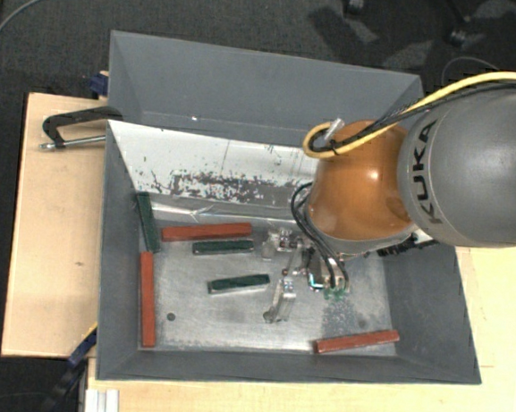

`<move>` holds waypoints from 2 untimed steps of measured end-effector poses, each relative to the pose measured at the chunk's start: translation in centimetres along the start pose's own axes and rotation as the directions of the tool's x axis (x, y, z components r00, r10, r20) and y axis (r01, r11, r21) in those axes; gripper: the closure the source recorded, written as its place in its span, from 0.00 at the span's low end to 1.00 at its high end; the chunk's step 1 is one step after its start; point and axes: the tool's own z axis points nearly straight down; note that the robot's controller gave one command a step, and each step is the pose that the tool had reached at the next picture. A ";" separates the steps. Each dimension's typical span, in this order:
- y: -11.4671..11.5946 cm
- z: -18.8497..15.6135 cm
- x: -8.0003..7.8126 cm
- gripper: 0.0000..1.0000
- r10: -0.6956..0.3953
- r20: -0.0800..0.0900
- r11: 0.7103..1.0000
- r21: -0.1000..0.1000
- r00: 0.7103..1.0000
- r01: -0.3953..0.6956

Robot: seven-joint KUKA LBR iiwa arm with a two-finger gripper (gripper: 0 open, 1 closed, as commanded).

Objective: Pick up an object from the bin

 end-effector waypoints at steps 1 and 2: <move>4.6 7.2 -4.0 0.00 -0.088 0.012 0.996 -0.001 0.996 0.088; 4.4 6.5 -4.2 1.00 -0.084 0.020 0.996 -0.001 0.996 0.084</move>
Offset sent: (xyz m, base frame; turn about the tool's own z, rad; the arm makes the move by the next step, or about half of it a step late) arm 0.0376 0.0426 -0.0702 -0.0848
